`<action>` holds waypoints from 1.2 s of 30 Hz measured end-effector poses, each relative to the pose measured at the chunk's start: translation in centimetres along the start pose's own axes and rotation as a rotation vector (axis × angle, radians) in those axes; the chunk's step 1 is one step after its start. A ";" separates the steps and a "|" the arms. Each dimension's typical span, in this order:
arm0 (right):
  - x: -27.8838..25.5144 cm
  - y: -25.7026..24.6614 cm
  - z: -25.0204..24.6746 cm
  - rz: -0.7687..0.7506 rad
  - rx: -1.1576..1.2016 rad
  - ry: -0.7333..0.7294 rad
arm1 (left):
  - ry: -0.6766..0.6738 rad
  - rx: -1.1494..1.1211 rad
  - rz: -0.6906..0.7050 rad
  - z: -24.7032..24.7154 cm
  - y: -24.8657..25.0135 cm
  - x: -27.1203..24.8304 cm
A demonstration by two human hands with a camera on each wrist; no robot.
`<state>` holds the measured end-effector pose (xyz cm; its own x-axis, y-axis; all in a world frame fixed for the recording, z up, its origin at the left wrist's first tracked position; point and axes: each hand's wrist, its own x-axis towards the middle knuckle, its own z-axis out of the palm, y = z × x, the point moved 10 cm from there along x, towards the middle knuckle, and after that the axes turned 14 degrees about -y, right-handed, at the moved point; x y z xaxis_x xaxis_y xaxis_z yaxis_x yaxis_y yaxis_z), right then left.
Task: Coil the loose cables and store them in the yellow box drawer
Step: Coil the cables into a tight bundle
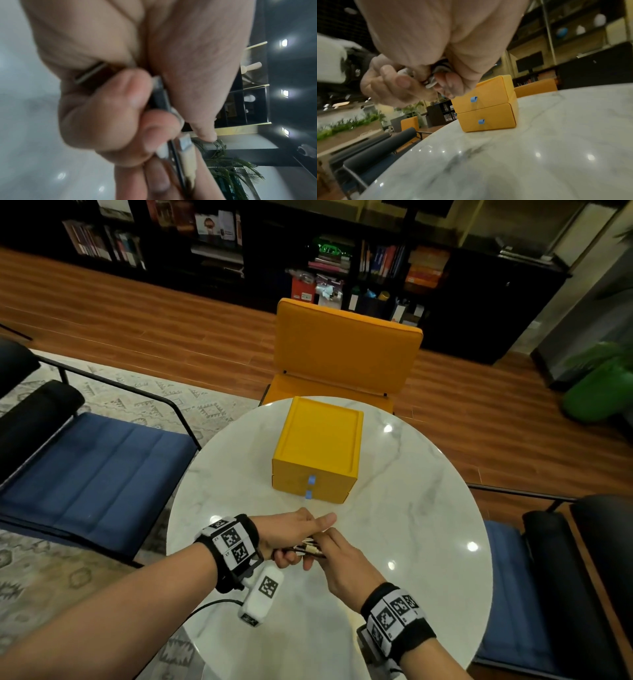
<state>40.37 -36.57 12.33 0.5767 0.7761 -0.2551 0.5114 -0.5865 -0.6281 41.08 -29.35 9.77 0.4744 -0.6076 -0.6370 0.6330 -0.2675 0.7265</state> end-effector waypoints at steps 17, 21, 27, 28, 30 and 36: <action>-0.3 2.9 -2.0 0.110 0.211 -0.062 | 0.040 -0.008 0.163 -0.2 0.4 1.0; -0.6 2.2 -1.5 0.075 0.351 -0.104 | 0.011 -0.067 0.172 -0.4 0.4 0.5; -1.0 1.4 -1.6 0.026 0.537 -0.077 | -0.016 -0.074 0.147 -0.7 1.0 -0.5; -1.1 1.2 -1.8 0.018 0.530 -0.075 | -0.016 -0.072 0.144 -0.7 1.0 -0.5; -1.3 0.6 -1.9 -0.006 0.492 -0.082 | -0.025 -0.067 0.138 -0.6 1.0 -0.4; -1.3 1.8 -2.5 0.036 0.524 0.034 | -0.068 -0.158 0.183 -0.1 1.4 0.0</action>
<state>42.11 -39.20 13.40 0.6124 0.7448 -0.2649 0.1087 -0.4112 -0.9050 41.99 -29.64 10.74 0.5513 -0.6854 -0.4757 0.6305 -0.0312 0.7756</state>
